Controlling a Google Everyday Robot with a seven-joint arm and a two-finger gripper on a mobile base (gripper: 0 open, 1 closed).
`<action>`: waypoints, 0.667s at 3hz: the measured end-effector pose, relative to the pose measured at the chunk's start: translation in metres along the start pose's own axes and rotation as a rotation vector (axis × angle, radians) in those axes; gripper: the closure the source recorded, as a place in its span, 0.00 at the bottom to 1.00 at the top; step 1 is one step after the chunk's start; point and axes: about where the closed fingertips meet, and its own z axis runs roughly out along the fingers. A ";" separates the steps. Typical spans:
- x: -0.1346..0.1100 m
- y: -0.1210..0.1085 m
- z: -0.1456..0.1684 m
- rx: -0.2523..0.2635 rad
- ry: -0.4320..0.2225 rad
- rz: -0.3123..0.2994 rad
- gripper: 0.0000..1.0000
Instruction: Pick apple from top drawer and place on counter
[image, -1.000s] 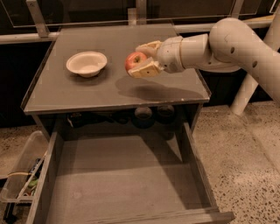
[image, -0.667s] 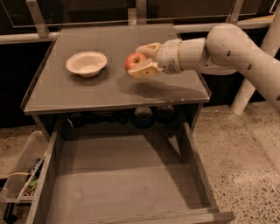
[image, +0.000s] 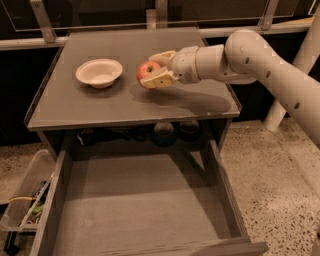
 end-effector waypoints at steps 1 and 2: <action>0.008 0.003 0.007 -0.040 0.029 0.030 1.00; 0.017 0.006 0.008 -0.062 0.053 0.056 1.00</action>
Offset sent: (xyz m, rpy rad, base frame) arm -0.0016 -0.0054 -0.0295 -0.0530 0.1329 0.0196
